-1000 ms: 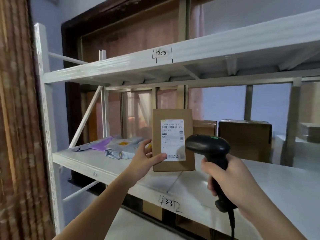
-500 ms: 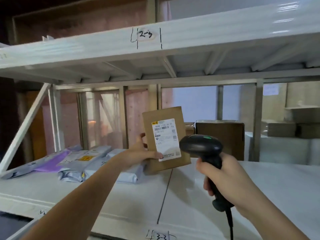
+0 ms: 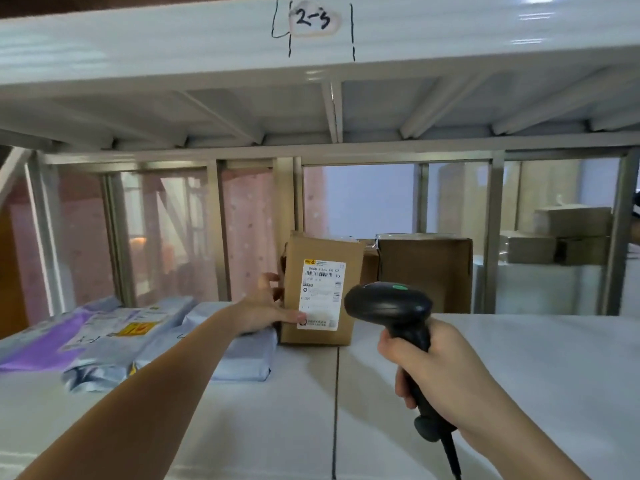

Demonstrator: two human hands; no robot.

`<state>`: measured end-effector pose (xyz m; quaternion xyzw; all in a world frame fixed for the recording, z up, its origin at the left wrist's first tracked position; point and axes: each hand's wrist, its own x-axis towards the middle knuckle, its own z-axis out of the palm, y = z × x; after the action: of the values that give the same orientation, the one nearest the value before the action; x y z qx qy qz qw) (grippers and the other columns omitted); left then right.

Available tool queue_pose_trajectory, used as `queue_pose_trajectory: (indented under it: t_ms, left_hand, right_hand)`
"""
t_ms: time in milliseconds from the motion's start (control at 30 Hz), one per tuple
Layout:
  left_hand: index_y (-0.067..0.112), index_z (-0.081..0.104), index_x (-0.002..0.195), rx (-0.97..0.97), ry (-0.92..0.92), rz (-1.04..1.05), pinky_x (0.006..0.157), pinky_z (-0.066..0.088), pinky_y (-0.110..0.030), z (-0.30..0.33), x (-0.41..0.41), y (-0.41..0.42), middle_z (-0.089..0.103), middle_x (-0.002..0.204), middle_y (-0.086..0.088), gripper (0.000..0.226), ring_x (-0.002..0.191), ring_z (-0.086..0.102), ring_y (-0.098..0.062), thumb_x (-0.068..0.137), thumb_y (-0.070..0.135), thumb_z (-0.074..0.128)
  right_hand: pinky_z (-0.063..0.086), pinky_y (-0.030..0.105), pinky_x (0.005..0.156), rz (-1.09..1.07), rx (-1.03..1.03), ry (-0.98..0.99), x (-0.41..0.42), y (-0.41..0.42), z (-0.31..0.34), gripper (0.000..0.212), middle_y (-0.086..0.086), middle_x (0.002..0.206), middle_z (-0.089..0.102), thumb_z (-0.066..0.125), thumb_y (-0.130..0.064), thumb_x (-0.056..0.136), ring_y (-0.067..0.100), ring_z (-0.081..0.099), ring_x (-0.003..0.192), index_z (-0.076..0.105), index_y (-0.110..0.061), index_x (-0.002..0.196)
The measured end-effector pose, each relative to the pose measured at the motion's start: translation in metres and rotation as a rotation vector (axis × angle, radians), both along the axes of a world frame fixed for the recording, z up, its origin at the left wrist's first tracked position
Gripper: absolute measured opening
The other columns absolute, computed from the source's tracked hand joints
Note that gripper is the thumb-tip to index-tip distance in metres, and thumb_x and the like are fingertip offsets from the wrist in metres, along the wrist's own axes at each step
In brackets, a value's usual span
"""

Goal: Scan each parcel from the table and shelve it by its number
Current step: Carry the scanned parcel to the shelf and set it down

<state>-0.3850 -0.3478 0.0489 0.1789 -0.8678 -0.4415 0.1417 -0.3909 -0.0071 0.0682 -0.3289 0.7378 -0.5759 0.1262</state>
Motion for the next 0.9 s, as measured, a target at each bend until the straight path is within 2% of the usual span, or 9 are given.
queue_pose_trajectory:
  t_ms: [33, 100, 200, 400, 500, 567, 633, 733, 900]
  left_hand:
    - [0.027, 0.016, 0.140, -0.002, -0.008, -0.001, 0.106, 0.047, -0.026, -0.001, -0.001, -0.002, 0.065, 0.140, 0.005, 0.103, 0.125, 0.062, -0.012, 0.075, 0.026, 0.096]
    - [0.028, 0.016, 0.138, -0.010, -0.009, 0.003, 0.107, 0.042, -0.028, -0.003, -0.002, -0.004, 0.064, 0.137, 0.005, 0.097, 0.124, 0.060, -0.014, 0.079, 0.020, 0.093]
    - [0.021, 0.010, 0.156, -0.061, -0.039, -0.048, 0.108, 0.041, -0.026, -0.002, -0.002, -0.007, 0.061, 0.134, 0.010, 0.111, 0.126, 0.057, -0.012, 0.080, 0.015, 0.091]
    - [0.019, 0.002, 0.162, -0.150, -0.058, -0.053, 0.120, 0.034, -0.033, 0.000, 0.003, -0.005, 0.048, 0.155, 0.003, 0.119, 0.143, 0.046, -0.019, 0.082, 0.021, 0.090]
    - [0.015, 0.004, 0.161, -0.174, -0.048, -0.050, 0.118, 0.031, -0.030, 0.003, 0.010, 0.002, 0.041, 0.162, 0.000, 0.111, 0.147, 0.042, -0.019, 0.087, 0.020, 0.086]
    - [0.010, 0.007, 0.163, -0.195, -0.079, 0.000, 0.120, 0.030, -0.033, 0.010, 0.019, 0.004, 0.029, 0.166, -0.003, 0.103, 0.151, 0.034, -0.023, 0.093, 0.029, 0.080]
    - [0.004, 0.010, 0.164, -0.217, -0.139, 0.057, 0.114, 0.034, -0.034, 0.016, 0.026, 0.000, 0.027, 0.168, -0.008, 0.100, 0.151, 0.035, -0.028, 0.096, 0.043, 0.073]
    - [0.004, 0.026, 0.160, -0.243, -0.143, 0.086, 0.102, 0.039, -0.034, 0.011, 0.038, -0.003, 0.042, 0.161, -0.011, 0.093, 0.142, 0.046, -0.030, 0.094, 0.052, 0.071]
    - [0.011, 0.037, 0.156, -0.327, -0.092, 0.077, 0.092, 0.040, -0.031, 0.001, 0.060, 0.026, 0.048, 0.158, -0.008, 0.074, 0.135, 0.051, -0.029, 0.099, 0.047, 0.067]
  right_hand:
    - [0.052, 0.023, 0.052, -0.014, 0.004, 0.003, 0.001, -0.002, -0.001, 0.009, 0.007, 0.056, 0.063, 0.062, -0.024, 0.095, 0.014, 0.058, 0.045, 0.060, -0.016, 0.098]
    - [0.053, 0.024, 0.053, -0.036, 0.009, 0.007, 0.005, -0.006, -0.002, 0.007, 0.007, 0.057, 0.064, 0.062, -0.024, 0.095, 0.015, 0.059, 0.046, 0.060, -0.018, 0.099]
    - [0.053, 0.023, 0.052, -0.081, 0.011, 0.014, 0.012, -0.012, -0.004, 0.006, 0.007, 0.057, 0.064, 0.063, -0.022, 0.094, 0.014, 0.059, 0.046, 0.060, -0.018, 0.098]
    - [0.051, 0.023, 0.052, -0.159, 0.032, 0.029, 0.028, -0.016, -0.011, 0.005, 0.005, 0.057, 0.064, 0.063, -0.020, 0.093, 0.012, 0.059, 0.046, 0.061, -0.017, 0.096]
    - [0.052, 0.022, 0.053, -0.198, 0.037, 0.039, 0.037, -0.011, -0.013, 0.004, 0.003, 0.057, 0.064, 0.063, -0.020, 0.093, 0.011, 0.060, 0.046, 0.061, -0.018, 0.096]
    - [0.052, 0.021, 0.052, -0.228, 0.044, 0.043, 0.045, -0.007, -0.015, 0.004, 0.003, 0.058, 0.064, 0.063, -0.020, 0.092, 0.009, 0.060, 0.046, 0.061, -0.018, 0.096]
    - [0.051, 0.019, 0.051, -0.258, 0.050, 0.039, 0.052, -0.002, -0.017, 0.005, 0.003, 0.060, 0.065, 0.063, -0.020, 0.092, 0.008, 0.060, 0.045, 0.061, -0.018, 0.096]
    - [0.048, 0.017, 0.048, -0.288, 0.054, 0.027, 0.060, 0.004, -0.022, 0.006, 0.004, 0.061, 0.064, 0.063, -0.019, 0.092, 0.006, 0.058, 0.043, 0.061, -0.016, 0.097]
    - [0.047, 0.017, 0.047, -0.294, 0.051, 0.023, 0.077, 0.015, -0.027, 0.005, 0.004, 0.062, 0.063, 0.062, -0.019, 0.093, 0.005, 0.057, 0.042, 0.060, -0.016, 0.096]
